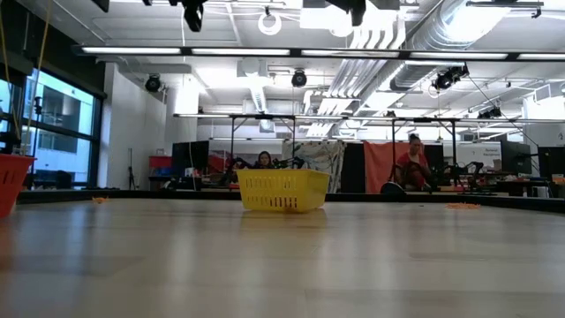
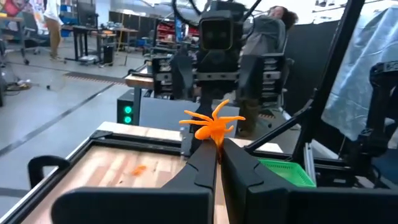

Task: Sort Halloween decoration
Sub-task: Put the orange spider toy into the red bin

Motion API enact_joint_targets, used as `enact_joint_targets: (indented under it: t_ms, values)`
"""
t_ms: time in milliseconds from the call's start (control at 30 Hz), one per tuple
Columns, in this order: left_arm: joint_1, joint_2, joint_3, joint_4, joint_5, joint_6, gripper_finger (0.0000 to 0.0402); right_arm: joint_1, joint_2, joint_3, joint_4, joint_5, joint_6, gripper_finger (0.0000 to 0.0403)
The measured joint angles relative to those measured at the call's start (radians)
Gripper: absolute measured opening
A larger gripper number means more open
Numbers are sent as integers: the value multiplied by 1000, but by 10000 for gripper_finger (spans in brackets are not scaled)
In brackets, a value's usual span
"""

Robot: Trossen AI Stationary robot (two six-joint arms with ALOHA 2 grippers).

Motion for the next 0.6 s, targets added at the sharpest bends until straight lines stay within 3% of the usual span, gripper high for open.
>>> enact_joint_targets:
  t_ms: [500, 600]
  values:
    - [-32, 0, 0, 7, 0, -41, 0, -5, 0, 0, -1, -21, -23, 247]
    - [-45, 0, 34, -118, 59, -136, 0, -12, 0, 0, -2, -21, -18, 247]
